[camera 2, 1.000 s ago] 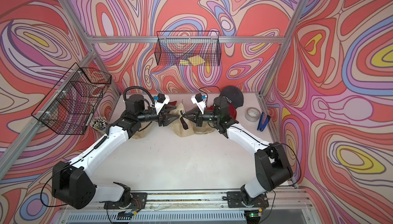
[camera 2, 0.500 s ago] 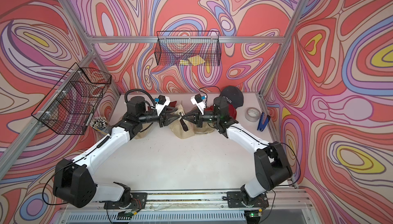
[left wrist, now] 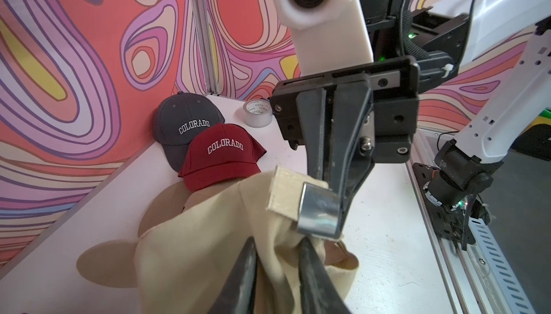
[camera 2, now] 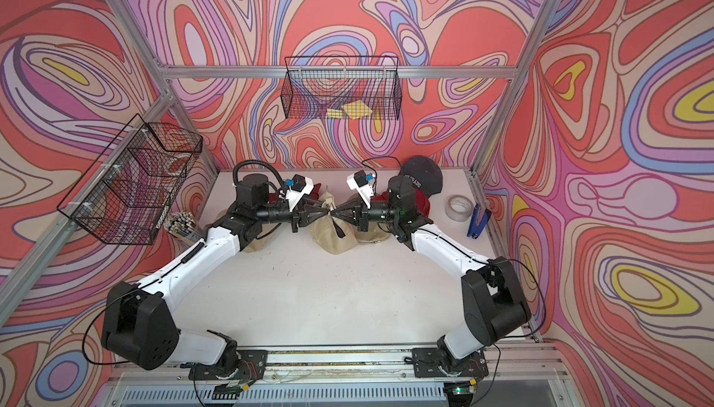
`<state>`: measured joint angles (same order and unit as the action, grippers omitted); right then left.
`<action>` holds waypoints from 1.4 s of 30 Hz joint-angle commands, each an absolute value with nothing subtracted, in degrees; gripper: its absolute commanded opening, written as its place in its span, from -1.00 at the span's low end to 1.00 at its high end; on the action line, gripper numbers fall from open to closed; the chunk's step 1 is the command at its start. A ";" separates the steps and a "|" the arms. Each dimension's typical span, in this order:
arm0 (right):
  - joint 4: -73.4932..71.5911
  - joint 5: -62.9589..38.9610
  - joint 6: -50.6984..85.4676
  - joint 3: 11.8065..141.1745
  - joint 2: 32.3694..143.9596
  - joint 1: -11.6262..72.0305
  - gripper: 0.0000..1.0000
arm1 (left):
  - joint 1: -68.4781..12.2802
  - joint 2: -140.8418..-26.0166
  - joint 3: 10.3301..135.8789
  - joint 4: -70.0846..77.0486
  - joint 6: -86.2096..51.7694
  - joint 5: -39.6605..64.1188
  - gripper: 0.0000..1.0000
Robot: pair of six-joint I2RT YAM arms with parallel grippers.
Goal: Open the adjustable buckle of the baseball cap
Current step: Pick up the baseball cap from the center of the board.
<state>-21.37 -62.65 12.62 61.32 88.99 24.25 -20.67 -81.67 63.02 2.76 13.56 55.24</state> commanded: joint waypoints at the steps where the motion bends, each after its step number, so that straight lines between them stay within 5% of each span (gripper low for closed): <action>1: -23.39 -62.66 13.10 61.82 89.63 24.05 -1.00 | -21.71 -82.09 64.95 0.62 15.88 56.59 -0.97; 4: -20.80 -58.39 11.78 62.02 88.98 24.03 -0.97 | -21.71 -81.91 65.02 0.92 14.89 55.14 -1.00; 7: -11.72 -49.51 7.16 64.22 87.32 24.02 -0.28 | -21.72 -82.17 66.15 0.17 11.51 49.90 -1.00; 11: -3.08 -39.80 3.17 66.30 83.66 24.01 0.02 | -21.72 -82.88 68.42 -4.01 11.07 45.14 -1.00; 20: 3.49 -33.80 3.66 69.03 79.32 24.07 0.08 | -23.29 -83.91 69.38 -7.73 14.51 43.58 -1.00; 30: 16.50 -39.16 2.27 77.42 82.85 24.04 -0.21 | -25.98 -84.86 71.08 -11.70 17.35 43.62 -1.00; 42: 24.61 -44.11 -1.54 81.77 87.03 24.15 -0.22 | -27.00 -85.42 71.74 -12.93 17.93 43.07 -1.00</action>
<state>21.23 -41.93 0.45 79.92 86.21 24.12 -26.98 -84.99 69.78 -11.75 16.32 43.18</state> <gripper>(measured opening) 0.393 0.053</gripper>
